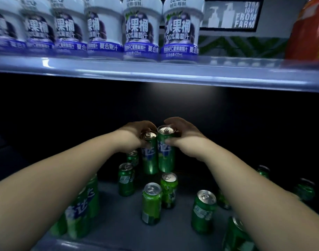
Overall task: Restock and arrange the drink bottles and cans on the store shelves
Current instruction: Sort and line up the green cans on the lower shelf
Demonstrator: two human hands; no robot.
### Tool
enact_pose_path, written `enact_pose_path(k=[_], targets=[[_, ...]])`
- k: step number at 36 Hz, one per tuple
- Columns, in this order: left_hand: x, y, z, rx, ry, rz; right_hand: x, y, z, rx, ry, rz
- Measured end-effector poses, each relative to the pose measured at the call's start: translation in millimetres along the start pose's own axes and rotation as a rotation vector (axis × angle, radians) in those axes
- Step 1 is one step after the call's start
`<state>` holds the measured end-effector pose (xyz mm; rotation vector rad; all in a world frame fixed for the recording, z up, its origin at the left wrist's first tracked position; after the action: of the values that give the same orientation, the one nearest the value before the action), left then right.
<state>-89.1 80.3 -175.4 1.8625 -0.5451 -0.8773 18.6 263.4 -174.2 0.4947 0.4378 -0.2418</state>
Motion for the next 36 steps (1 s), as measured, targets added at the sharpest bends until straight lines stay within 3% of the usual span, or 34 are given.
enact_pose_path(k=[10, 25, 36], targets=[[64, 14, 5, 0.046, 0.029, -0.016, 47, -41, 26, -0.224, 0.037, 0.155], [103, -4, 66, -0.096, 0.013, 0.248, 69, -127, -6, -0.091, -0.175, 0.316], [111, -23, 115, -0.098, -0.091, 0.275, 85, -185, -27, -0.077, -0.247, 0.305]])
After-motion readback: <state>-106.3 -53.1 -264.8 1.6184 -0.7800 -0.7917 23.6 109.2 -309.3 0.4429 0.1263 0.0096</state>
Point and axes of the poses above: each hand's wrist, its own x-axis away from the middle knuckle, its own y-axis out of the back of the hand, z = x × y, the point moved 2 cm from there along -x, towards the middle knuckle, and after that the axes turned 14 degrees about -x, right-handed, at the moved point
